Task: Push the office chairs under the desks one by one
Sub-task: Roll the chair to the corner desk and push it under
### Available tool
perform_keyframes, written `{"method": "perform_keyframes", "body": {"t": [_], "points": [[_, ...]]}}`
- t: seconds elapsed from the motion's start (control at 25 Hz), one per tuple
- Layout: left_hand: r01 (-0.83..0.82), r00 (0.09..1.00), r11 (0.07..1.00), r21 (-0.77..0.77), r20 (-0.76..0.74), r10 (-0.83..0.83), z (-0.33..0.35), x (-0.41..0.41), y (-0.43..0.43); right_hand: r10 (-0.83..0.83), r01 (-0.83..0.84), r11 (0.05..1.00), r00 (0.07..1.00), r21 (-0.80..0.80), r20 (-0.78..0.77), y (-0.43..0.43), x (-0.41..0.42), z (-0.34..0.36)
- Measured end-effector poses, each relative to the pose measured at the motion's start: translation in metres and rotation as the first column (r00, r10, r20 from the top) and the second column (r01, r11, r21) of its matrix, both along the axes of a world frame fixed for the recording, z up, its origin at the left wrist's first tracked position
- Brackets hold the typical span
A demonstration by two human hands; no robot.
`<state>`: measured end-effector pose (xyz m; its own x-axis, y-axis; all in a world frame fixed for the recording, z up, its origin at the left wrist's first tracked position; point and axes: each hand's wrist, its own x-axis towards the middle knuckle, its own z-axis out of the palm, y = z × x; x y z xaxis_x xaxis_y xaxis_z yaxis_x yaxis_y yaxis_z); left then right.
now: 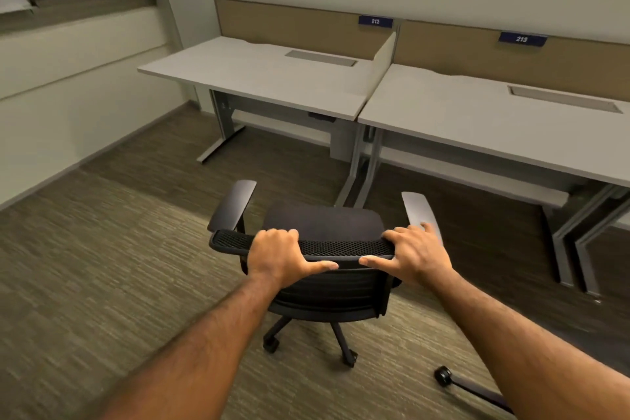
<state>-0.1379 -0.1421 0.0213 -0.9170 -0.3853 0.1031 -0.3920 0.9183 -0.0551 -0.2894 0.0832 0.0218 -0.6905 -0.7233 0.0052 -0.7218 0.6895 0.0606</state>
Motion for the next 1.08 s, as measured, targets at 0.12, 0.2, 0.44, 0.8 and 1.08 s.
{"method": "perform_keyframes", "body": {"t": [0.12,0.2,0.44,0.8,1.08], "points": [[-0.027,0.999,1.000,0.010,0.019,0.027,0.004,-0.017,-0.025,-0.028,0.028,1.000,1.000,-0.005,0.004,-0.035,-0.019,0.005],[-0.055,0.998,0.998,0.008,0.020,0.055,0.004,-0.026,-0.049,0.014,-0.014,1.000,1.000,-0.018,0.013,-0.064,-0.034,0.007],[-0.138,0.990,0.990,-0.028,-0.014,0.138,-0.002,-0.056,-0.133,0.137,-0.138,0.987,0.990,-0.087,-0.012,-0.158,-0.080,0.007],[-0.190,0.980,0.979,0.069,-0.039,0.193,-0.002,-0.109,-0.261,0.328,-0.325,0.940,0.945,-0.108,0.011,-0.308,-0.182,0.002],[-0.231,0.965,0.967,0.107,-0.102,0.242,-0.001,-0.109,-0.410,0.410,-0.405,0.907,0.912,-0.115,0.019,-0.444,-0.235,0.003]]}}
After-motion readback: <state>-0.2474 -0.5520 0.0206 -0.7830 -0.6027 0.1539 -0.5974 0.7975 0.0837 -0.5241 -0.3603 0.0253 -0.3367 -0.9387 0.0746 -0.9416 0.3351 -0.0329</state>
